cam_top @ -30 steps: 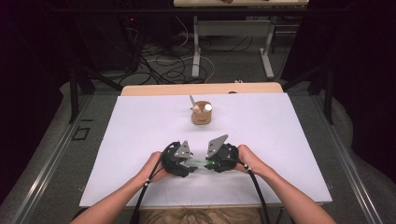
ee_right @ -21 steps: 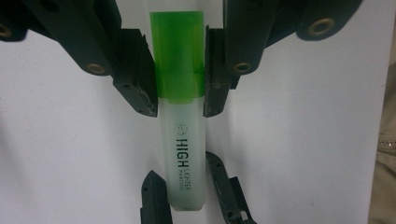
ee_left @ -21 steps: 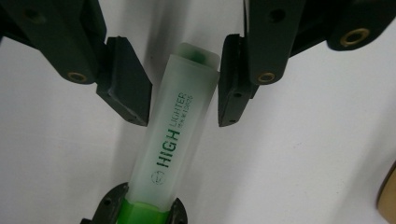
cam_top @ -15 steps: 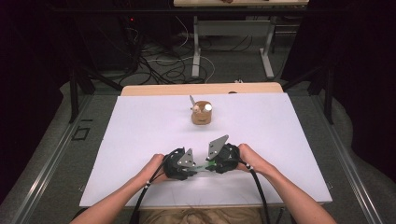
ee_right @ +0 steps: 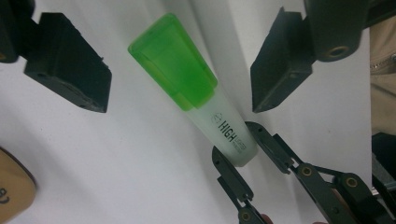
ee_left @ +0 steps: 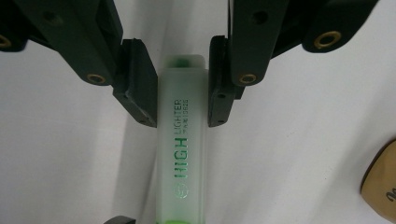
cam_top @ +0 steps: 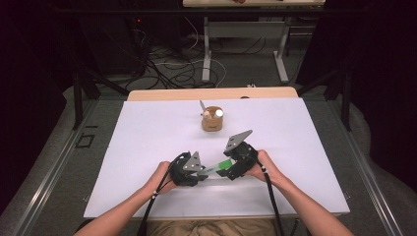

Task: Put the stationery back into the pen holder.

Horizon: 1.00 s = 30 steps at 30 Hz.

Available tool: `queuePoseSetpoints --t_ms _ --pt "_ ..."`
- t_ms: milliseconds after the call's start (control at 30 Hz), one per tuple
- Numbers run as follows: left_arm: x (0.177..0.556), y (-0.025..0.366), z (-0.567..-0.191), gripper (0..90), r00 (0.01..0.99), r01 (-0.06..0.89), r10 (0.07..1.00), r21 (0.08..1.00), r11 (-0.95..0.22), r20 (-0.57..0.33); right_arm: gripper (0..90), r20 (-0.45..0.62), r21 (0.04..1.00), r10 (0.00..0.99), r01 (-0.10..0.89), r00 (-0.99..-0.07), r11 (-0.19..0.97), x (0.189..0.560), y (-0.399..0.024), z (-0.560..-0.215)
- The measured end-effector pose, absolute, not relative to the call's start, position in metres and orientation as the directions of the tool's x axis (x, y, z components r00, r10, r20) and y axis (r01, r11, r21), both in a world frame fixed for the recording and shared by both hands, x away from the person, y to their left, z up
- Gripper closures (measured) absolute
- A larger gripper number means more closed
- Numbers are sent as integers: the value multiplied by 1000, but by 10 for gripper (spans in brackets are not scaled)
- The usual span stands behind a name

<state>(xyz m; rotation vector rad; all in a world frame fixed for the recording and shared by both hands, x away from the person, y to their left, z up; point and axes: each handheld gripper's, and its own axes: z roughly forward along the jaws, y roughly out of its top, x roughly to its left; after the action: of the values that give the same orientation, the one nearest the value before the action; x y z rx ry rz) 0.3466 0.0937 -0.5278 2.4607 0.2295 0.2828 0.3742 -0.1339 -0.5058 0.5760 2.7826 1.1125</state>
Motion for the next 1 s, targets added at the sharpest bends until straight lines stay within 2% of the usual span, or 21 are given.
queuePoseSetpoints --t_ms 233,500,767,1000 --pt "348 95 -526 660 953 119 268 636 -763 143 145 82 678 405 348 -911 647 376 -137 -508" --pt "350 97 -527 661 916 207 385 692 -692 112 112 96 696 450 383 -888 608 380 -140 -509" --pt "352 96 -533 661 835 306 544 753 -582 81 151 130 713 526 448 -841 540 386 -137 -506" --pt "354 93 -538 660 799 350 598 758 -551 66 197 166 707 564 496 -809 504 394 -131 -506"
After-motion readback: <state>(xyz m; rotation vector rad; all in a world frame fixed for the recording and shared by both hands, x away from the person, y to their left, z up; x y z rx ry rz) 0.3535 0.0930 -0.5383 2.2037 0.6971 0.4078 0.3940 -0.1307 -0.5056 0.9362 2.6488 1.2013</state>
